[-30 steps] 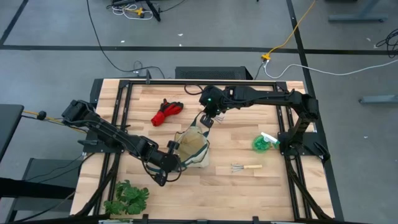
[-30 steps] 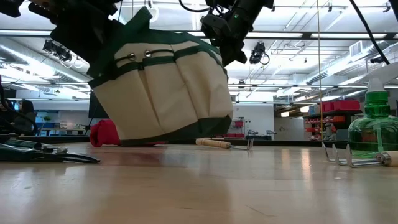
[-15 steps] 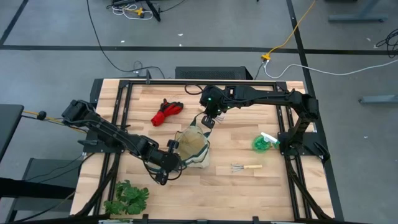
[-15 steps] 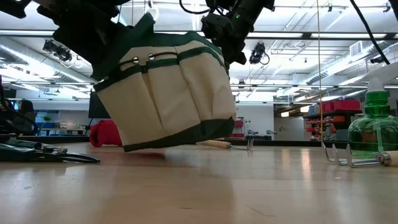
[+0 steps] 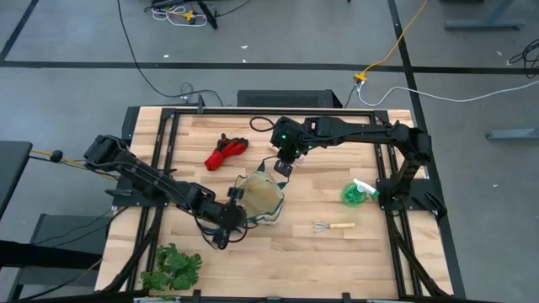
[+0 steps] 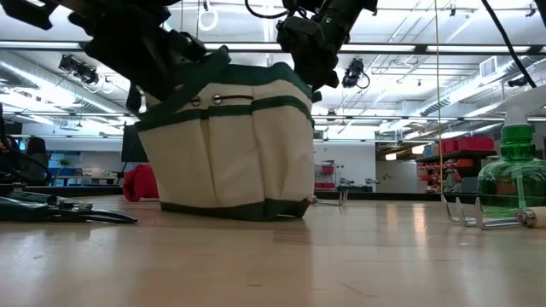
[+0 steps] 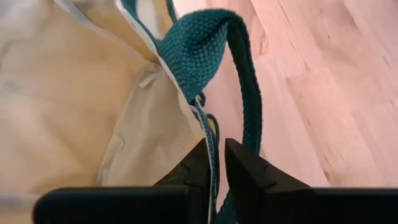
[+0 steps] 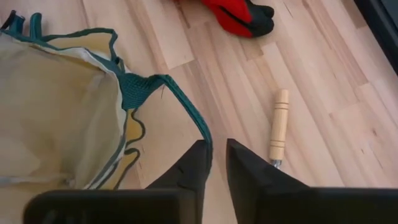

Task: Pick & Place Garden tools in Gardening bag
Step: Prepare the gardening bag, then put the red gloves into the gardening bag

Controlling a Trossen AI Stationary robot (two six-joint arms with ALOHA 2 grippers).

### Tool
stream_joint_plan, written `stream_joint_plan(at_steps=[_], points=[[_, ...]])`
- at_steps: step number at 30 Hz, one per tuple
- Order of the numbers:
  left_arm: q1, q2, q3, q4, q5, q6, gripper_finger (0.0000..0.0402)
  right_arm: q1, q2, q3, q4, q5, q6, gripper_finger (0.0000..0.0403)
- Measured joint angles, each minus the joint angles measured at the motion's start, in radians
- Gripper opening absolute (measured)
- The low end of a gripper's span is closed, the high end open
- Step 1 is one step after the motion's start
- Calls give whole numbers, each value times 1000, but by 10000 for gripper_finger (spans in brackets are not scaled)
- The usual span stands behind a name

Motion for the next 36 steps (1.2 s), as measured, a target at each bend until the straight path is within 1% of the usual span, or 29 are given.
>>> stream_joint_plan(at_steps=[4,11,16,23,26,31,36], points=[[0,0,0,29,-3,0,91,1,0,0,0,-1,0,91],[0,0,0,30,-25,2,152,16,0,0,1,-2,0,122],[1,0,0,39,-64,13,178,21,0,0,2,-5,-1,134],[0,0,0,100,-65,31,188,21,0,0,3,-5,-4,133],[0,0,3,95,-88,51,188,21,0,0,3,-5,-8,132],[1,0,51,48,-111,53,188,21,0,0,3,-5,-8,132],[0,-1,129,-89,-142,52,188,21,0,0,5,-4,-8,132]])
